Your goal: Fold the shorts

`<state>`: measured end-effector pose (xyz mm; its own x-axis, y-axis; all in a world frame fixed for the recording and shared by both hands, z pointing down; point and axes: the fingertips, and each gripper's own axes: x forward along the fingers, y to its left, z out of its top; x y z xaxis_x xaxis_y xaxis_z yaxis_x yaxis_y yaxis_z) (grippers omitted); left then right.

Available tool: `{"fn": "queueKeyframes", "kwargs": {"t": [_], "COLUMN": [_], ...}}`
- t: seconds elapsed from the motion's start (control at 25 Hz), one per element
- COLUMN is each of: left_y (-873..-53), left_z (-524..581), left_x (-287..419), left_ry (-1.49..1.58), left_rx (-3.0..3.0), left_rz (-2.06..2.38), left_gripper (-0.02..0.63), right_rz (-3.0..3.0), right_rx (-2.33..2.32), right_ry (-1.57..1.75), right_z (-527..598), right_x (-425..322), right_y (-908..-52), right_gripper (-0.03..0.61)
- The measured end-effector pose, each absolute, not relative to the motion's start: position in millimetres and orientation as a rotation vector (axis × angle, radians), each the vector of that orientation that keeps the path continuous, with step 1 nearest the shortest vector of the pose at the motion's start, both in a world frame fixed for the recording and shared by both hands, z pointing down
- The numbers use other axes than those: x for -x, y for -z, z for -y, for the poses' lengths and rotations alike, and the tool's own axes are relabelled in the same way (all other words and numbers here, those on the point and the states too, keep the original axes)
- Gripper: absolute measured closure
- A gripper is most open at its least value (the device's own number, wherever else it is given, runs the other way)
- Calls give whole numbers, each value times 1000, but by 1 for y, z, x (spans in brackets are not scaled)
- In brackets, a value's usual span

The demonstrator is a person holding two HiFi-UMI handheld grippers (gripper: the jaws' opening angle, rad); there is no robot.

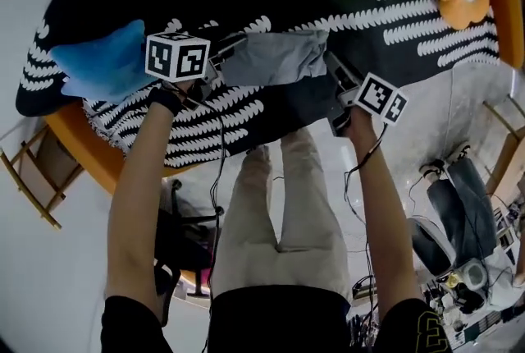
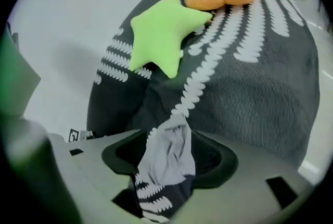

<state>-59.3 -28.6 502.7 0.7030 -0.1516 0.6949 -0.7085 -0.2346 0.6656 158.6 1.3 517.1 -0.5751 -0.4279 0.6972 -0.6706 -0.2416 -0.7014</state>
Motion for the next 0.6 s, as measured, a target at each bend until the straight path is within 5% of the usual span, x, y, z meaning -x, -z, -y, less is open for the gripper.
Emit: {"fn": "queueKeyframes", "kwargs": {"t": [0.32, 0.6], "left_y": [-555, -590], "left_z": [20, -24], "left_x": [-42, -59], "left_ry": [-1257, -1393], "left_rx": [-1986, -1916], "left_rz": [-134, -310], "left_gripper": [288, 281], "right_rz": [1677, 1774], "right_rx": [-1487, -1432], "right_ry": [-2247, -2360], "right_z": [-96, -103], "right_x": [-107, -80], "right_y": [-576, -577], "right_gripper": [255, 327]}}
